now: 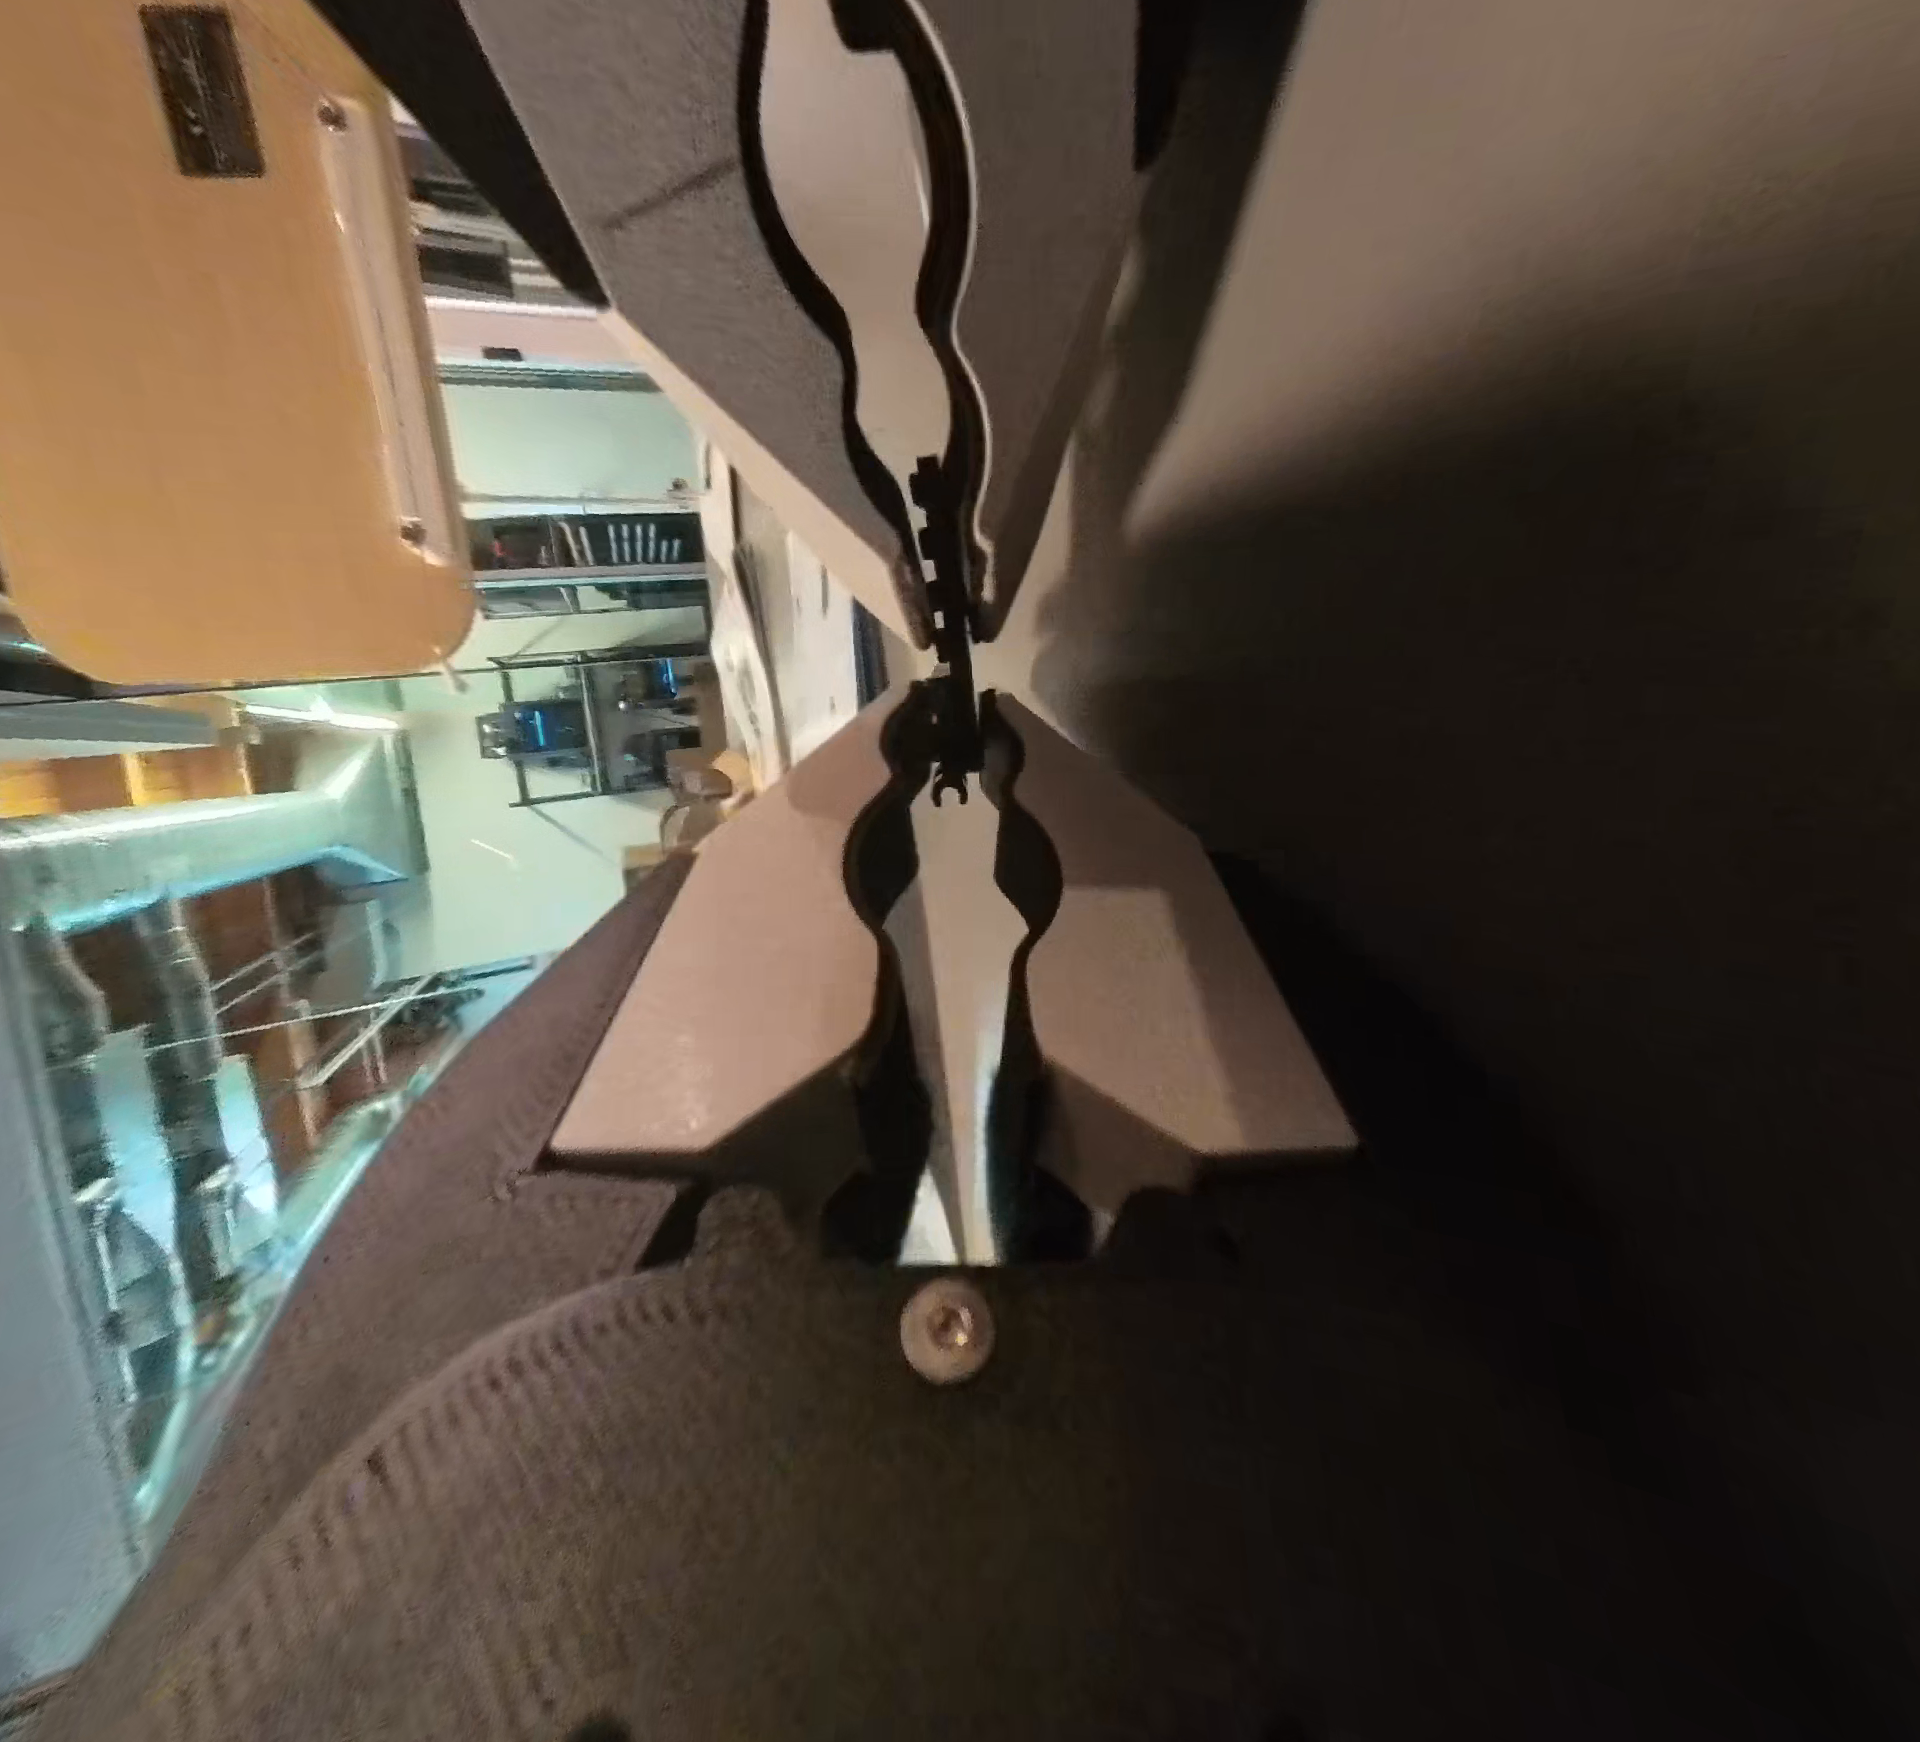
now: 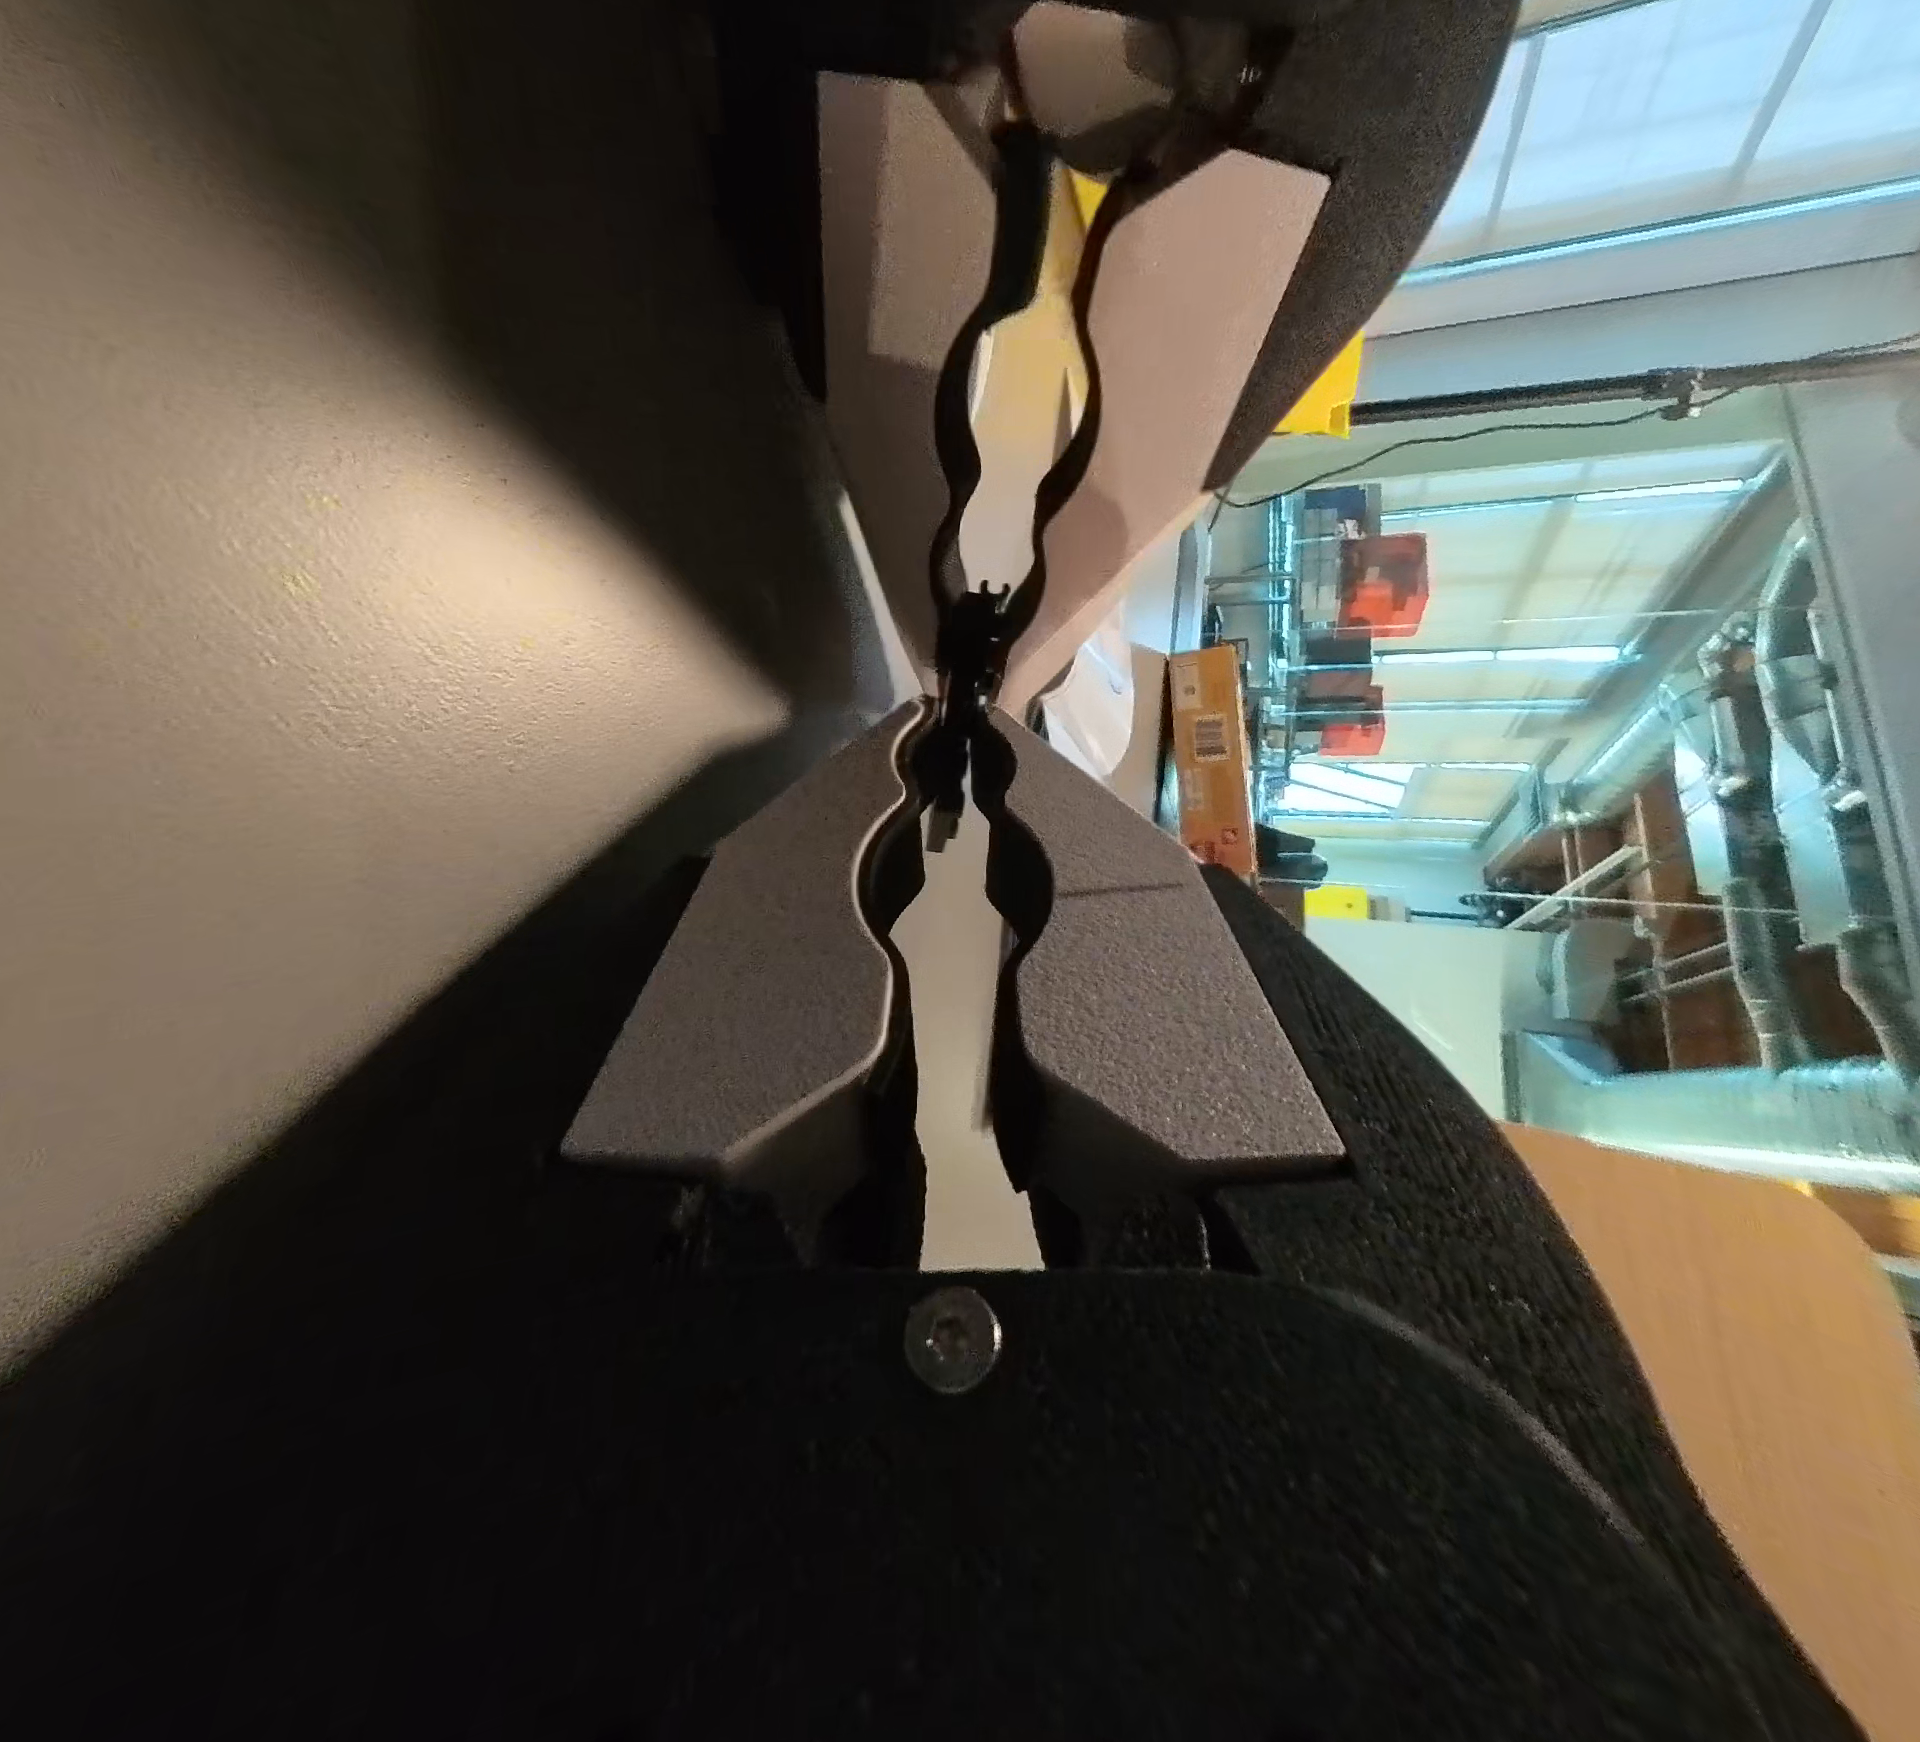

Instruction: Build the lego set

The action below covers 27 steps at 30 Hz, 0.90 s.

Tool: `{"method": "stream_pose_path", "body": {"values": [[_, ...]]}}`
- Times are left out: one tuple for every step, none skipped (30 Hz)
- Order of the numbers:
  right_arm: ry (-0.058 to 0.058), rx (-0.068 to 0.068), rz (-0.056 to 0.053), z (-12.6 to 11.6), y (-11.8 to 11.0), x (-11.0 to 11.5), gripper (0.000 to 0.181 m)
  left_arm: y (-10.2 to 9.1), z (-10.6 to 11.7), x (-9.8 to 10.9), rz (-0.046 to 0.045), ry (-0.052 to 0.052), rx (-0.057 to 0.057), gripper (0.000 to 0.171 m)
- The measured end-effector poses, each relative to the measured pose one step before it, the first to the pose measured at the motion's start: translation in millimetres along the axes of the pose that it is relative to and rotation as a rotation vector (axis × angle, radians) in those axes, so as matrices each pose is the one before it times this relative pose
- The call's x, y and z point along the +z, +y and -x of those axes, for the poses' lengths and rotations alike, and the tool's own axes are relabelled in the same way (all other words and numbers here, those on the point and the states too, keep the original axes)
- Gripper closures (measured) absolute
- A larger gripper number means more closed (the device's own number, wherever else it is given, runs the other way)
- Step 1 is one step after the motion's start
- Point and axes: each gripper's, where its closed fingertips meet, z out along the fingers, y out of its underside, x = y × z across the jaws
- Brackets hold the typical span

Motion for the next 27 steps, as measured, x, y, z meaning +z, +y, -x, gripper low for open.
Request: {"method": "stream_pose_path", "body": {"values": [[0.0007, 0.0030, -0.0020, -0.37, 0.08, -0.22, 0.179, 0.11, 1.35, -0.31, 0.00413, -0.0133, 0.0133, 0.164], [-0.0011, 0.0007, -0.0027, 0.23, 0.12, -0.21, 0.179, -0.49, -0.43, 0.16, -0.00081, -0.0033, -0.0067, 0.164], [0.0066, 0.0004, -0.0009, -1.26, 0.39, -0.45, 0.179, -0.74, -0.36, 0.42, -0.00977, 0.0053, -0.0325, 0.163], [0.0141, 0.0033, -0.0015, -3.18, 0.42, -0.79, 0.179, -0.85, 1.73, 0.12, -0.02018, -0.0051, -0.0350, 0.163], [0.0187, 0.0031, -0.0075, -4.19, 0.09, -1.38, 0.179, -1.38, 3.98, -0.60, -0.02736, -0.0236, -0.0223, 0.163], [0.0172, -0.0013, -0.0095, -3.36, 0.31, -1.60, 0.179, -1.11, 4.42, -0.88, -0.01873, -0.0260, -0.0181, 0.160], [0.0159, -0.0042, -0.0022, -2.68, 1.90, -1.39, 0.179, 2.48, 1.51, 0.03, 0.01213, 0.0016, -0.0124, 0.143], [0.0128, -0.0053, 0.0020, -1.98, 2.57, -1.06, 0.179, 5.23, -0.30, 0.58, 0.02745, 0.0177, -0.0163, 0.128], [0.0066, -0.0051, 0.0048, -1.39, 3.08, -0.55, 0.179, 4.95, 3.86, 0.50, 0.01712, -0.0064, -0.0334, 0.123], [-0.0047, -0.0025, 0.0082, 0.24, 3.41, -0.11, 0.179, 4.33, 2.58, -0.39, 0.00692, 0.0067, -0.0319, 0.120], [-0.0282, 0.0051, 0.0102, 3.53, 3.64, 0.23, 0.179, 2.82, 4.00, -0.95, -0.00241, -0.0006, -0.0373, 0.120], [-0.0475, 0.0159, 0.0083, 6.03, 3.08, 0.30, 0.179, 0.94, 2.93, -1.06, -0.01078, 0.0069, -0.0453, 0.123], [-0.0198, 0.0154, -0.0030, 2.10, 1.07, -0.33, 0.179, -1.30, 0.33, -1.17, -0.01921, 0.0257, -0.0585, 0.126], [0.0133, -0.0011, -0.0170, -2.73, -1.65, -1.76, 0.179, -3.01, -1.62, -1.44, -0.02348, 0.0425, -0.0712, 0.127], [0.0274, -0.0135, -0.0238, -5.18, -3.60, -2.65, 0.179, -5.01, -1.90, -2.08, -0.03165, 0.0489, -0.0862, 0.128], [0.0233, -0.0112, -0.0224, -4.62, -4.02, -2.83, 0.179, -7.54, -2.82, -3.25, -0.04572, 0.0642, -0.1063, 0.132], [0.0252, -0.0100, -0.0240, -4.72, -4.46, -2.89, 0.179, -8.59, -3.41, -3.86, -0.05290, 0.0754, -0.1160, 0.136], [0.0262, -0.0124, -0.0234, -4.75, -4.50, -2.82, 0.179, -6.71, -3.19, -3.85, -0.04237, 0.0754, -0.1047, 0.138], [0.0174, -0.0118, -0.0178, -3.28, -3.71, -2.25, 0.179, -3.84, -1.76, -3.09, -0.02821, 0.0612, -0.0816, 0.138], [0.0109, -0.0077, -0.0131, -2.14, -2.97, -1.59, 0.179, -1.96, -2.19, -2.82, -0.01977, 0.0546, -0.0601, 0.139], [0.0077, -0.0045, -0.0126, -1.35, -2.65, -0.94, 0.179, -0.95, -1.15, -2.23, -0.01637, 0.0382, -0.0472, 0.142], [0.0070, -0.0029, -0.0096, -1.01, -1.85, -0.57, 0.179, -0.27, -2.30, -1.70, -0.01418, 0.0392, -0.0341, 0.146], [0.0061, -0.0041, -0.0062, -0.47, -1.22, -0.22, 0.179, -0.13, -3.36, -1.21, -0.01143, 0.0417, -0.0284, 0.151], [0.0021, -0.0038, -0.0065, 0.16, -1.05, -0.08, 0.179, -0.03, -3.01, -0.61, -0.00822, 0.0347, -0.0175, 0.154], [-0.0024, -0.0003, -0.0027, 0.67, -0.51, 0.02, 0.179, 0.20, -2.22, -0.33, -0.00555, 0.0247, -0.0074, 0.156], [-0.0039, 0.0003, 0.0002, 0.64, 0.04, 0.19, 0.179, -0.49, -1.41, -0.26, -0.00986, 0.0148, -0.0028, 0.158], [-0.0030, -0.0014, -0.0028, 0.57, -0.44, -0.08, 0.179, -0.48, -0.64, -0.23, -0.00961, 0.0094, -0.0037, 0.157]]}}
